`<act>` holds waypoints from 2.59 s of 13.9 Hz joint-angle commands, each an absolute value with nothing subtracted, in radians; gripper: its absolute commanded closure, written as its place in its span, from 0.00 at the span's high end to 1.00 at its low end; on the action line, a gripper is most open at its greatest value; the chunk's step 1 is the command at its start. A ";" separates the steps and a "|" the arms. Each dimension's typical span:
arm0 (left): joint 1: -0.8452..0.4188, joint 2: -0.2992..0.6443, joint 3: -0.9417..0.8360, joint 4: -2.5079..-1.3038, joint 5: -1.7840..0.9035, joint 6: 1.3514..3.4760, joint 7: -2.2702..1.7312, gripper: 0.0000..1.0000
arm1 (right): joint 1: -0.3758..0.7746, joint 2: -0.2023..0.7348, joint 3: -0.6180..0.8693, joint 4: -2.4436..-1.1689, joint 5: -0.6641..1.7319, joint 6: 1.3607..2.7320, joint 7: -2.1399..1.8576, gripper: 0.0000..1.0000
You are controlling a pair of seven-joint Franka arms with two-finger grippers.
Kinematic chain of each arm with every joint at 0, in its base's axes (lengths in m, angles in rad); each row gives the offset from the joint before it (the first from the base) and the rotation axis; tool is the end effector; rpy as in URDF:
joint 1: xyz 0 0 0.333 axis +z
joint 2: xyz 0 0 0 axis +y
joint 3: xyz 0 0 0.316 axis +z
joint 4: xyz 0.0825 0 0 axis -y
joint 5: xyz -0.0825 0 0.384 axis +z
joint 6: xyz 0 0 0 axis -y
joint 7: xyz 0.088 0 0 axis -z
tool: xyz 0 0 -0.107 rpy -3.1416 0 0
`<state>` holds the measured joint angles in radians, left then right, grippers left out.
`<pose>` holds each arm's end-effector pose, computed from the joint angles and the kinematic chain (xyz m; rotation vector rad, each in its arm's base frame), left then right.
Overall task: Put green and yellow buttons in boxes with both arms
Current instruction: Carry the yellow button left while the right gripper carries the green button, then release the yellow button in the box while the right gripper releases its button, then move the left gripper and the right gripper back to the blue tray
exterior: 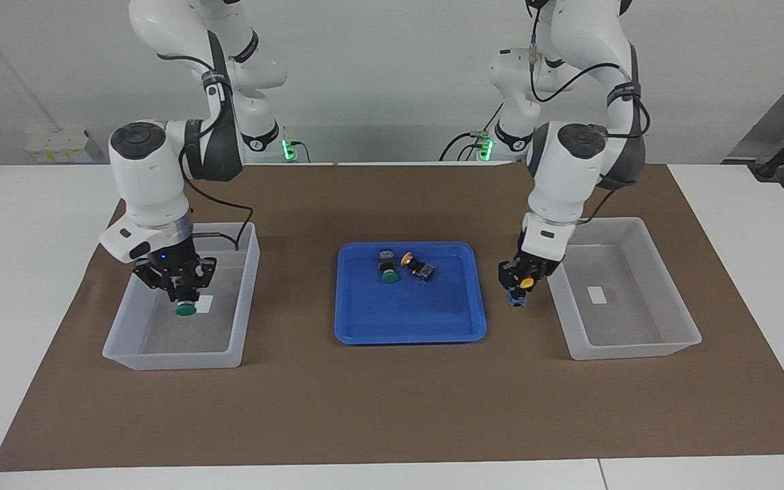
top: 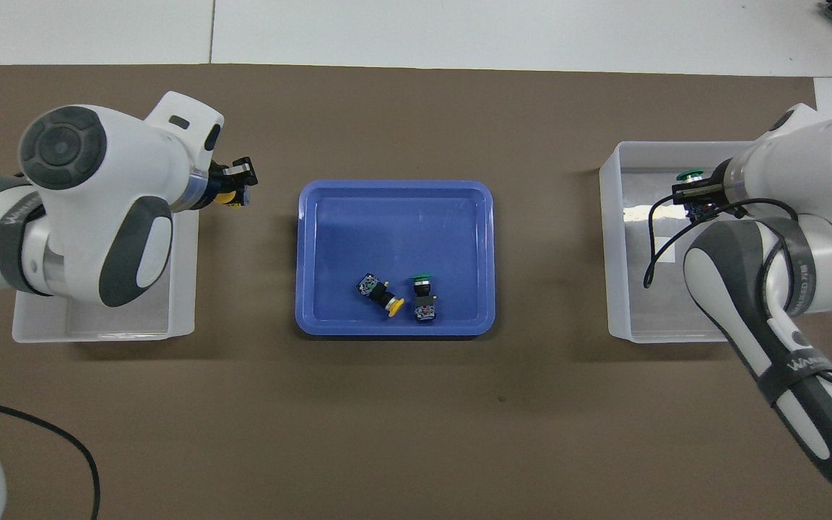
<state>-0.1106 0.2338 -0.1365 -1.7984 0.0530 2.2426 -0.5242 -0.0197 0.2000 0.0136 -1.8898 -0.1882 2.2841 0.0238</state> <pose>0.6245 -0.1501 0.4392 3.0338 0.3898 0.3107 0.6252 -0.0086 0.4198 2.9758 0.1177 0.2920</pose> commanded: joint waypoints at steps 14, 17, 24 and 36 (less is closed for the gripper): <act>0.150 0.202 -0.144 -2.028 0.064 2.358 -0.152 0.00 | -0.031 0.357 0.026 -1.959 -0.196 2.479 0.025 0.94; 0.150 0.199 -0.146 -2.098 0.064 2.430 -0.150 0.00 | -0.029 0.338 0.026 -1.942 -0.196 2.458 0.025 1.00; 0.129 0.221 -0.147 -1.878 0.064 2.202 -0.150 0.88 | 0.056 0.174 0.028 -1.893 -0.178 2.234 0.093 1.00; -0.136 0.206 -0.158 -1.730 0.054 1.997 -0.590 0.78 | 0.383 0.219 0.029 -1.859 -0.170 2.264 0.489 1.00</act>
